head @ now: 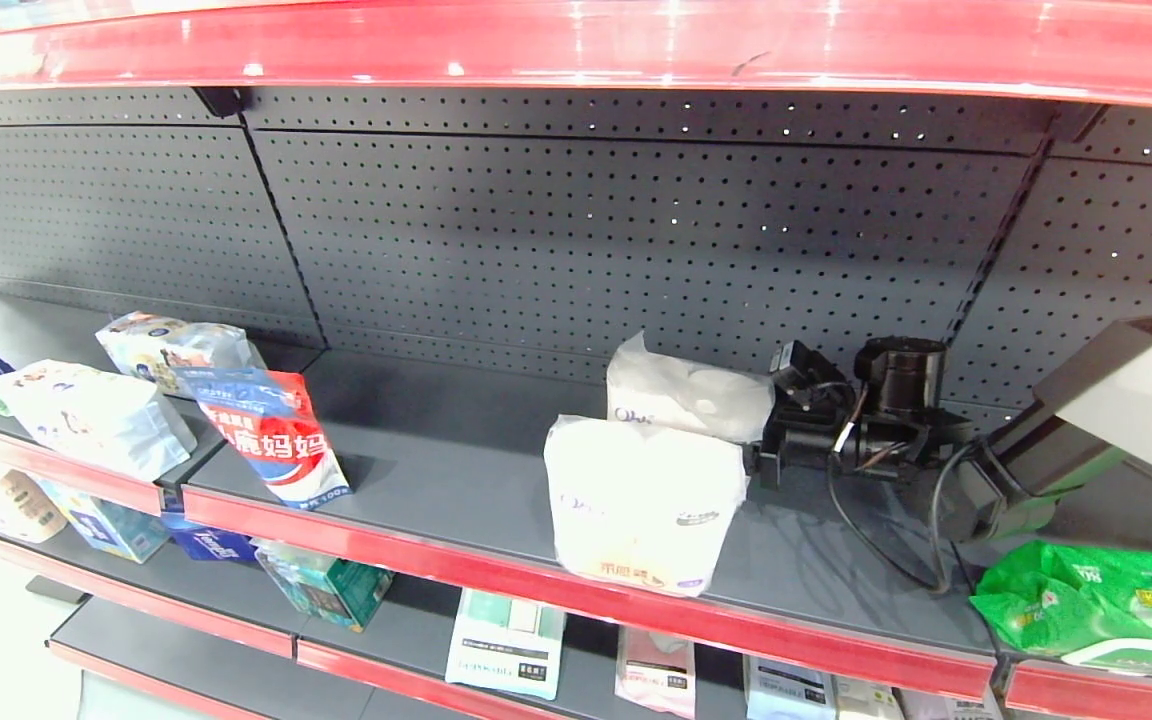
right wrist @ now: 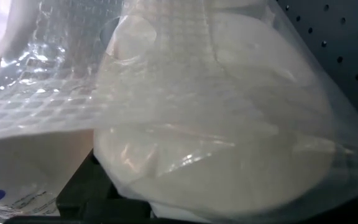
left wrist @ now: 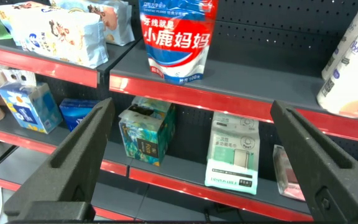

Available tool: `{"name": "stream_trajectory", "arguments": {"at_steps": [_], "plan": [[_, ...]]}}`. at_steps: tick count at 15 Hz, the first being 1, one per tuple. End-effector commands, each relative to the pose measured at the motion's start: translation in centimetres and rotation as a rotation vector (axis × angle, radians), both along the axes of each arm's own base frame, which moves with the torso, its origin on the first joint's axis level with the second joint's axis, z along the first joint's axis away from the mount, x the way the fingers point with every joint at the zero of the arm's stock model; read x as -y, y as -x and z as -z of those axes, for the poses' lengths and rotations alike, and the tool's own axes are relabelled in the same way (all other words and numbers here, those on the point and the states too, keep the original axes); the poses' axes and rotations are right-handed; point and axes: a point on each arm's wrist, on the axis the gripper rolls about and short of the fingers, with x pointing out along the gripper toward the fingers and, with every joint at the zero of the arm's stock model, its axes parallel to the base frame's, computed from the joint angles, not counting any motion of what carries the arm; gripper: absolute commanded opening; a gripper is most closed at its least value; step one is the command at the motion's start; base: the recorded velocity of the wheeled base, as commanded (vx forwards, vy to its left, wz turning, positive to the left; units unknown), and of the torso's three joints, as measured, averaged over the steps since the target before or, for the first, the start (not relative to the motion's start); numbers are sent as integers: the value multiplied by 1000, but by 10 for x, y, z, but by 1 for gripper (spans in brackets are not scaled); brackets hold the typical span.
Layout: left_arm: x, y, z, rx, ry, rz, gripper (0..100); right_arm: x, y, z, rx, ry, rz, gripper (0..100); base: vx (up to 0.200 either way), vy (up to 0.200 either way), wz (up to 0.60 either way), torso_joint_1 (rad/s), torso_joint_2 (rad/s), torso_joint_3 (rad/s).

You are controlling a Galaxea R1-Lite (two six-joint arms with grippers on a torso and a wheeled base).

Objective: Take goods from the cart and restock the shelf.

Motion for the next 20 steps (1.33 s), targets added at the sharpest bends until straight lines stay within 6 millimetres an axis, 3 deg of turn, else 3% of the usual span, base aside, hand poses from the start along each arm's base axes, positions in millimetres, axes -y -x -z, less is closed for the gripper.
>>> {"name": "stream_trajectory", "arguments": {"at_steps": [1, 16, 17, 20], "plan": [[0, 0, 0, 0, 0, -1, 100, 0, 0, 1, -2, 1, -1, 0, 0, 0, 0, 0, 0, 0], [0, 0, 0, 0, 0, -1, 100, 0, 1, 1, 0, -6, -36, 0, 0, 0, 0, 0, 0, 0], [0, 0, 0, 0, 0, -1, 100, 0, 1, 1, 2, -3, -38, 100, 0, 0, 0, 0, 0, 0], [0, 0, 0, 0, 0, -1, 100, 0, 2, -1, 3, -7, -34, 100, 0, 0, 0, 0, 0, 0]]}}
